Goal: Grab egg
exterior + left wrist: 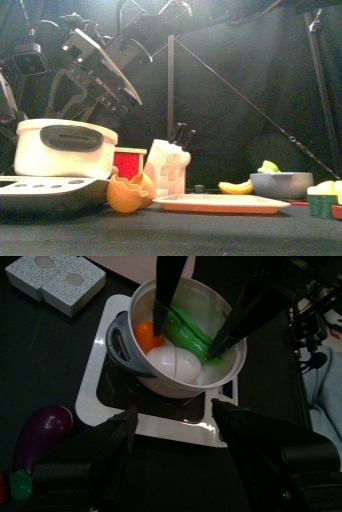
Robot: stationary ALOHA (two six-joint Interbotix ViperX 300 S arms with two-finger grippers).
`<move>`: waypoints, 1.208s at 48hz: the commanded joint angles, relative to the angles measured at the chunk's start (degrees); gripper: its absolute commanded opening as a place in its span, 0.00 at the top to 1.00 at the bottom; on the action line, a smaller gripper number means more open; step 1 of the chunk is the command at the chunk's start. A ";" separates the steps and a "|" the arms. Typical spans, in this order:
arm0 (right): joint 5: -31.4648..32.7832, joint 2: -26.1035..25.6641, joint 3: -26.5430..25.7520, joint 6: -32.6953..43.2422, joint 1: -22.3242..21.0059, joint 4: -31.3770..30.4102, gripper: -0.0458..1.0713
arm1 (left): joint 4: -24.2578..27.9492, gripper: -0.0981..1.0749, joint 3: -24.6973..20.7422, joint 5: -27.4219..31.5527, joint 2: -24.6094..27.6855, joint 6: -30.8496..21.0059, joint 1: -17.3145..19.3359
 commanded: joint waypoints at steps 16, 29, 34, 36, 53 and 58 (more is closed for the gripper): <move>4.31 1.58 -5.80 -0.09 0.00 2.64 0.16 | 1.05 0.11 -1.41 -2.55 3.25 0.09 0.26; 5.10 2.46 -6.59 -0.09 -0.09 2.90 0.16 | 1.67 0.11 -1.23 -3.16 3.34 0.09 1.23; 5.01 3.08 -7.03 -0.09 -0.09 2.99 0.16 | 2.02 0.11 -1.32 -3.16 3.25 0.09 1.67; 5.10 3.43 -7.21 -0.09 -0.09 2.99 0.16 | 2.02 0.11 -1.32 -3.16 3.34 0.09 1.76; 5.10 4.75 -7.65 0.00 -0.44 5.63 0.16 | 2.02 0.11 -1.05 -3.16 3.34 0.09 1.76; 5.01 4.92 -7.65 -0.09 -0.44 6.24 0.16 | 2.02 0.11 -0.97 -3.16 3.34 0.09 1.76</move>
